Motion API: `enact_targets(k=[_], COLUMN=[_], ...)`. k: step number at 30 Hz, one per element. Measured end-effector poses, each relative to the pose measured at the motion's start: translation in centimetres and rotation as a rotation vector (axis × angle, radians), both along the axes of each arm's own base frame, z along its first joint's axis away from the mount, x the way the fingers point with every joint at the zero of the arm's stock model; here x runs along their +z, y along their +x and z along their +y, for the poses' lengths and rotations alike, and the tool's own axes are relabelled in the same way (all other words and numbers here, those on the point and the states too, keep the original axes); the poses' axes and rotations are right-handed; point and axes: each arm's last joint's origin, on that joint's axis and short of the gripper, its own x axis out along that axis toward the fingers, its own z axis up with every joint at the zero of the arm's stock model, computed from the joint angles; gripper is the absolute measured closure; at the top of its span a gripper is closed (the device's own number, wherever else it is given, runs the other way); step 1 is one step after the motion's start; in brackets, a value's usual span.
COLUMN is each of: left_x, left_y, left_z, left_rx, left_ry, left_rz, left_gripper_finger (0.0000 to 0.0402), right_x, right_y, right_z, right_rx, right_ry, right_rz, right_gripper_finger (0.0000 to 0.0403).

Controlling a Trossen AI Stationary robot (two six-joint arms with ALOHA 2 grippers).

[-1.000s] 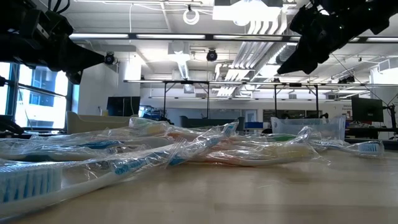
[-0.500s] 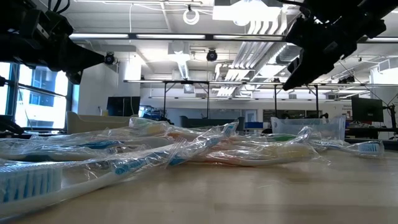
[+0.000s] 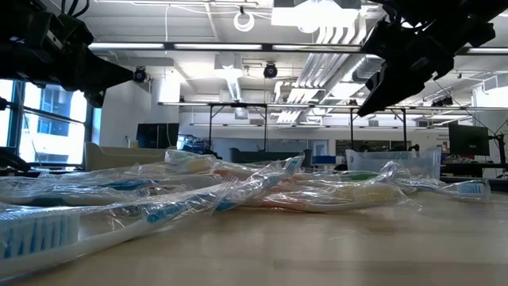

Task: Pick & Place Toothbrushes
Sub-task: Put the blue toothbrush into the gray bin

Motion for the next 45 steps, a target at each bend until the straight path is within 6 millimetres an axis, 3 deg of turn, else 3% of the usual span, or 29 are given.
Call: enact_targets(k=[7,16,21,37,45], left_x=[0.0,0.0,0.0,0.0,-0.1], left_y=[0.0,0.0,0.0,0.0,0.0], left_z=[0.0,0.0,0.0,0.0,0.0], left_rx=[0.000,0.000,0.000,0.000,0.000], left_ry=[0.000,0.000,0.000,0.000,-0.001], left_rz=[0.000,0.000,0.000,0.001,0.012], left_gripper_finger=[0.0402,0.0402,0.0402,0.0402,0.0402], right_x=[-0.3,-1.6,-1.8,-2.1,-3.8], right_y=[0.3,0.9,1.0,0.7,1.0], right_z=[-0.1,-0.1,-0.1,-0.2,-0.1], right_rx=[-0.029,-0.007,-0.004,-0.028,-0.007], right_ry=[-0.026,-0.003,0.002,-0.023,0.006], right_rz=[0.012,0.086,0.094,0.135,0.223], right_gripper_finger=[0.0391,0.0283,0.0247,0.0266,0.0270])
